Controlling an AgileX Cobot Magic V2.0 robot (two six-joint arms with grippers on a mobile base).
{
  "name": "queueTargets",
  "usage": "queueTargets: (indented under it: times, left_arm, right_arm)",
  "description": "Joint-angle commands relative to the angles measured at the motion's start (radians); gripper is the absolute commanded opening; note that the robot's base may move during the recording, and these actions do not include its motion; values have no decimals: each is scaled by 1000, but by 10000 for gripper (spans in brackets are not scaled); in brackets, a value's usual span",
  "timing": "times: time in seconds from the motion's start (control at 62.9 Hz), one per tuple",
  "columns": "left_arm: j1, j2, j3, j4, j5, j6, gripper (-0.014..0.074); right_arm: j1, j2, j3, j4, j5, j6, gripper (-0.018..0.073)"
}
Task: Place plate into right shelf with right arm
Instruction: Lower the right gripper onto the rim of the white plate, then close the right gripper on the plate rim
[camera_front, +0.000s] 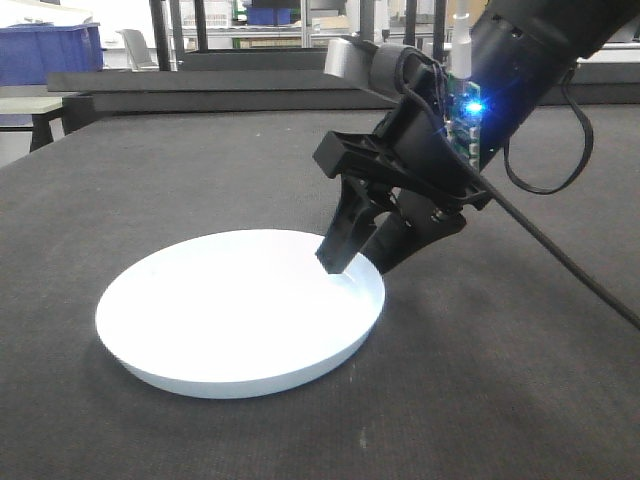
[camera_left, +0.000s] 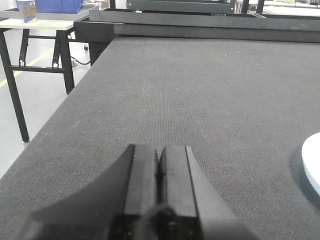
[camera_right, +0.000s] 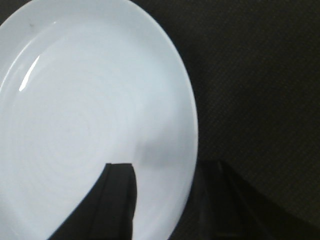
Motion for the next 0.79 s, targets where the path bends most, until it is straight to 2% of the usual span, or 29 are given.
queueTargets:
  times: [0.0,0.397,0.779]
  left_arm:
    - [-9,-7,8,-6,-88,-3,-47]
    - [-9,-7,8,-6,-88,-3,-47]
    - [-9,-7,8,-6,-88,-3,-47]
  right_arm:
    - [1,-46,-32,16,-11,-18,370]
    - [1,-45,-32,-37,-42,-18,370]
    - [1,-22,-32,-47,-41,-18,358]
